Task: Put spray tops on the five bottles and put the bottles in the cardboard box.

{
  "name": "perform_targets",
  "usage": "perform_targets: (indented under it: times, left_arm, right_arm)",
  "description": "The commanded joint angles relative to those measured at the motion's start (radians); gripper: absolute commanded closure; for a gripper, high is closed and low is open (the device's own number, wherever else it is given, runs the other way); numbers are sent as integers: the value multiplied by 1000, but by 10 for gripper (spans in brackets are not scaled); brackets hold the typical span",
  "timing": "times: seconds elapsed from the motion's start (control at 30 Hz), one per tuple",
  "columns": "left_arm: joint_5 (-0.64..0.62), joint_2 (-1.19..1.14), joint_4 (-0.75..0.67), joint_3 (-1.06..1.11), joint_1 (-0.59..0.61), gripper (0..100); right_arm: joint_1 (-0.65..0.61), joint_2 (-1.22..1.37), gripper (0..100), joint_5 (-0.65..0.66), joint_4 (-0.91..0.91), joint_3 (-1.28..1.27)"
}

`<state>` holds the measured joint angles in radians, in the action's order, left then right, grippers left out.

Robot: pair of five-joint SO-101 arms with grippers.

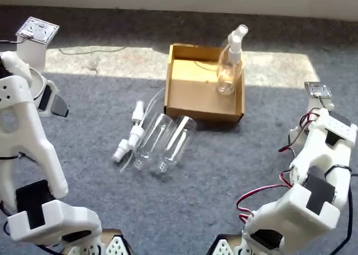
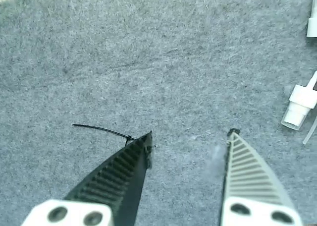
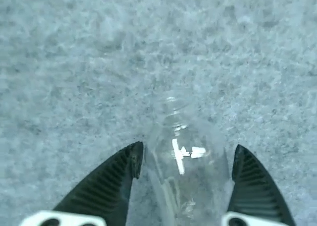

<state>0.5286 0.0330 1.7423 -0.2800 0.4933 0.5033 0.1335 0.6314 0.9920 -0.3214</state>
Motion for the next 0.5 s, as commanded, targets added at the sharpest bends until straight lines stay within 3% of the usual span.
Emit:
perform_targets:
  times: [0.0,0.27,0.47]
  left_arm:
    - [-6,8,5,-10,-18,777]
    - [-8,10,5,-15,-13,777]
    - [-8,10,5,-13,-12,777]
  right_arm:
    - [-24,-5,759,63,54,105]
    - [-47,-4,757,235,130,183]
    - [-5,50,757,255,124,189]
